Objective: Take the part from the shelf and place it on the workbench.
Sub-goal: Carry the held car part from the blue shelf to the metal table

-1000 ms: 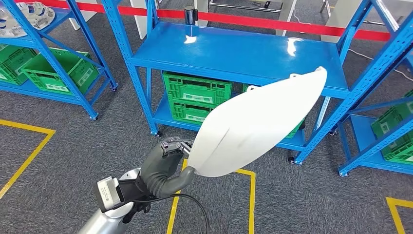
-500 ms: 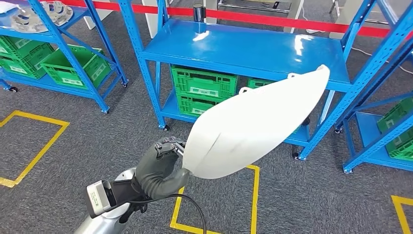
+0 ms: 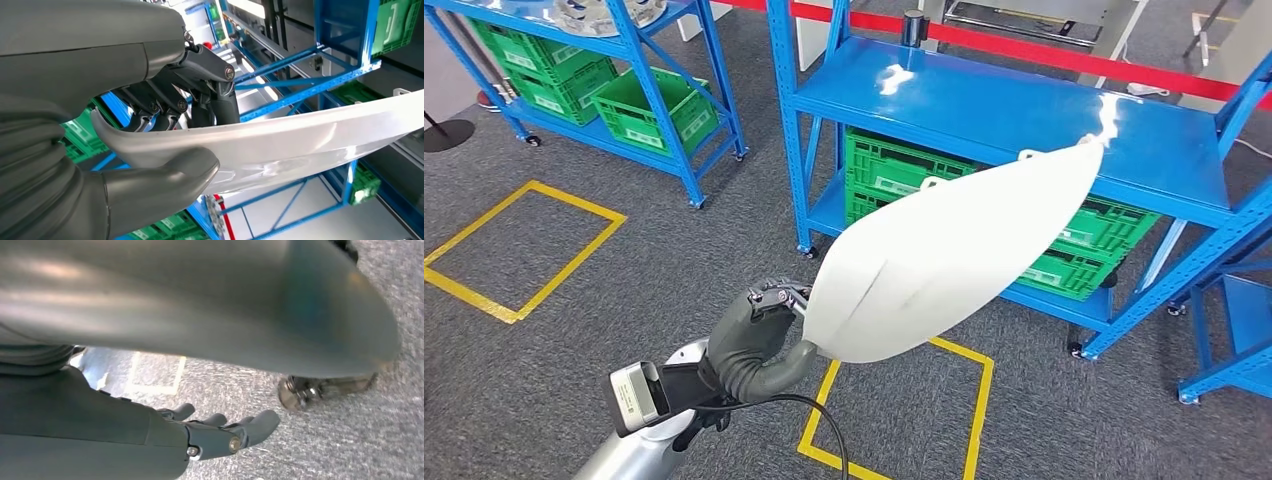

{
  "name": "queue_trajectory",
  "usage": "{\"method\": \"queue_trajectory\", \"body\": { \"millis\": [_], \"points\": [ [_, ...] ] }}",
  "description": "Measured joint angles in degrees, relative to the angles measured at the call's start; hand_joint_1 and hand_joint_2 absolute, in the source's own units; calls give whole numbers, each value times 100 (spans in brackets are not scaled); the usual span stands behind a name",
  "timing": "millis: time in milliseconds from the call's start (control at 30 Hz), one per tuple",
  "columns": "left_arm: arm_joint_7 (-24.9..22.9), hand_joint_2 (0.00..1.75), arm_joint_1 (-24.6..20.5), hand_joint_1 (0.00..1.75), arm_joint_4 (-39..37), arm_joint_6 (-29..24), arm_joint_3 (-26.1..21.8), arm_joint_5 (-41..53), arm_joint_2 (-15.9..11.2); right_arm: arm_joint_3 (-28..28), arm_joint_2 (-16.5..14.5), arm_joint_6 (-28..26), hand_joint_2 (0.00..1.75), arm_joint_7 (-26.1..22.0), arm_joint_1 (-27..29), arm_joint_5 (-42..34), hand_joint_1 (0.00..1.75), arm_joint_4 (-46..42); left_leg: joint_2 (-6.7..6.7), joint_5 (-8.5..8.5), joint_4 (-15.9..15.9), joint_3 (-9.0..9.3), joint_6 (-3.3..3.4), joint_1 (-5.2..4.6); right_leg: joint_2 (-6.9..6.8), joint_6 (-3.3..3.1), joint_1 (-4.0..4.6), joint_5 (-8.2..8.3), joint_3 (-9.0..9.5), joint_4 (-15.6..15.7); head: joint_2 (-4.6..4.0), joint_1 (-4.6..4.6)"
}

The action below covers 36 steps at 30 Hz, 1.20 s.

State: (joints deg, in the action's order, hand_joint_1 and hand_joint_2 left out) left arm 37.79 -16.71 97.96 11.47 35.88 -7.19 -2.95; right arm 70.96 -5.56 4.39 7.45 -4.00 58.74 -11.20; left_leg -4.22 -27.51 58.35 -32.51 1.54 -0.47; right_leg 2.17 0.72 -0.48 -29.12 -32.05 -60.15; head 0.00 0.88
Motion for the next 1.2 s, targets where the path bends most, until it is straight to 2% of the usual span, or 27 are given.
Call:
{"method": "queue_trajectory", "body": {
  "millis": [33,67,133,200,267,300,333,367,400,467,500,533,567,633,667,700,767,800,833,867,900,967,1033,1067,1133,1167,1200],
  "points": [
    [0,175,-9,175,-6,4,4,1,5,-1,-1,11,0,-4,-1,1,0,0,-49,14,4,-21,-31,6,64,-17,10,21,74,166,0,1],
    [-1,175,-14,175,-14,8,9,1,9,-2,-2,22,0,-6,-1,3,0,1,-97,33,-1,-42,-69,13,69,-26,20,7,83,199,0,1],
    [-1,175,-16,175,-22,13,19,2,13,-4,-22,26,0,-3,-9,5,0,0,-148,50,-3,-77,-142,23,-36,-73,10,46,87,241,0,5],
    [-1,175,-26,175,-22,14,25,3,13,-8,-49,-21,0,8,-15,5,0,-1,32,-113,247,-208,-202,10,-155,-137,-25,87,100,298,0,-28],
    [0,175,-32,175,-30,15,39,4,11,-11,-63,-65,0,26,-5,5,0,-1,282,-477,934,-528,-256,27,-279,-167,-29,95,98,311,0,-67],
    [0,175,-27,175,-38,16,48,4,10,-14,-66,-70,0,37,1,5,0,0,334,-630,1304,-701,-284,43,-345,-169,-28,94,91,306,0,-70],
    [0,175,-22,175,-50,16,57,4,8,-17,-71,-71,0,47,6,5,0,1,359,-695,1545,-811,-307,60,-413,-169,-27,92,85,300,0,-72],
    [0,175,-19,175,-61,16,65,5,6,-21,-76,-71,0,53,6,5,0,1,378,-646,1569,-814,-322,76,-478,-165,-28,90,80,293,0,-74],
    [0,175,-19,175,-68,16,71,5,5,-26,-84,-71,0,54,3,5,0,1,409,-502,1363,-700,-332,89,-542,-156,-31,84,79,283,0,-75],
    [-1,175,-24,175,-72,16,80,7,4,-36,-97,-71,0,48,-2,5,0,0,613,-161,553,-269,-319,86,-653,-119,-25,60,85,259,0,-81],
    [-1,175,-27,175,-70,16,84,6,6,-38,-101,-70,0,45,-4,5,0,0,711,-62,227,-102,-289,76,-696,-91,-14,47,87,245,0,-80],
    [-1,175,-29,175,-70,16,86,5,8,-40,-101,-70,0,44,-5,5,0,0,776,-21,36,-12,-253,62,-738,-59,0,40,88,234,0,-79],
    [-1,175,-28,175,-70,16,88,5,9,-41,-101,-70,0,44,-6,5,0,0,781,-31,-13,-6,-213,44,-781,-27,12,39,89,229,0,-77],
    [0,175,-26,175,-68,16,90,5,11,-43,-102,-71,0,43,-14,5,0,1,649,11,-24,-34,-139,45,-841,43,4,31,98,225,0,-72],
    [0,175,-29,175,-66,16,90,5,11,-43,-102,-72,0,43,-18,5,0,1,593,32,-35,-42,-102,53,-768,77,-10,-18,84,178,0,-69],
    [0,175,-34,175,-65,16,92,5,16,-43,-103,-71,0,42,-21,5,0,1,539,55,-49,-48,-67,66,-641,106,-22,-129,22,30,0,-59],
    [0,175,-41,175,-67,16,102,4,26,-43,-105,-58,0,44,-9,5,0,1,430,88,-56,-74,-17,74,-349,135,-35,-495,-283,-626,0,-35],
    [0,175,-39,175,-72,16,109,5,31,-43,-106,-52,0,48,0,5,0,1,366,99,-53,-92,-5,70,-285,137,-35,-669,-487,-1038,0,-25],
    [-1,175,-33,175,-77,18,115,5,31,-43,-106,-46,0,52,9,5,0,1,295,107,-46,-110,0,65,-265,136,-34,-757,-644,-1345,0,-22],
    [-3,175,-29,175,-81,25,119,6,31,-43,-106,-45,0,52,15,5,0,1,218,115,-35,-125,-2,63,-258,131,-34,-735,-711,-1462,0,-20],
    [-5,175,-25,175,-84,34,121,6,31,-43,-105,-50,0,45,16,5,0,1,144,121,-22,-136,-9,63,-251,123,-37,-607,-663,-1346,0,-17],
    [-9,175,-28,175,-85,66,124,3,31,-43,-101,-59,0,-26,13,7,0,1,-1,131,12,-152,-38,72,-121,101,-56,-214,-284,-575,0,-10],
    [-1,175,-34,175,-82,88,128,12,34,-49,-92,-55,0,-168,6,38,0,1,-124,144,41,-185,-103,67,49,67,-57,-21,3,32,0,-5],
    [13,175,-33,175,-79,84,131,29,34,-60,-80,-48,0,-240,2,71,0,1,-170,156,39,-204,-142,65,86,43,-45,-24,33,113,0,-4],
    [52,175,-20,175,-64,50,134,79,24,-108,-47,-34,0,-366,-10,162,0,1,-242,188,17,-240,-221,66,-6,-30,-34,1,28,129,0,-5],
    [69,175,-7,175,-49,33,132,101,10,-142,-22,-36,0,-407,-14,201,0,0,-184,168,47,-263,-247,62,-61,-74,-39,21,29,143,0,-10],
    [80,175,7,175,-29,21,127,124,-6,-177,1,-40,0,-434,-13,231,0,-1,-70,84,166,-323,-270,58,-126,-117,-48,37,28,158,0,-28]
  ]
}}
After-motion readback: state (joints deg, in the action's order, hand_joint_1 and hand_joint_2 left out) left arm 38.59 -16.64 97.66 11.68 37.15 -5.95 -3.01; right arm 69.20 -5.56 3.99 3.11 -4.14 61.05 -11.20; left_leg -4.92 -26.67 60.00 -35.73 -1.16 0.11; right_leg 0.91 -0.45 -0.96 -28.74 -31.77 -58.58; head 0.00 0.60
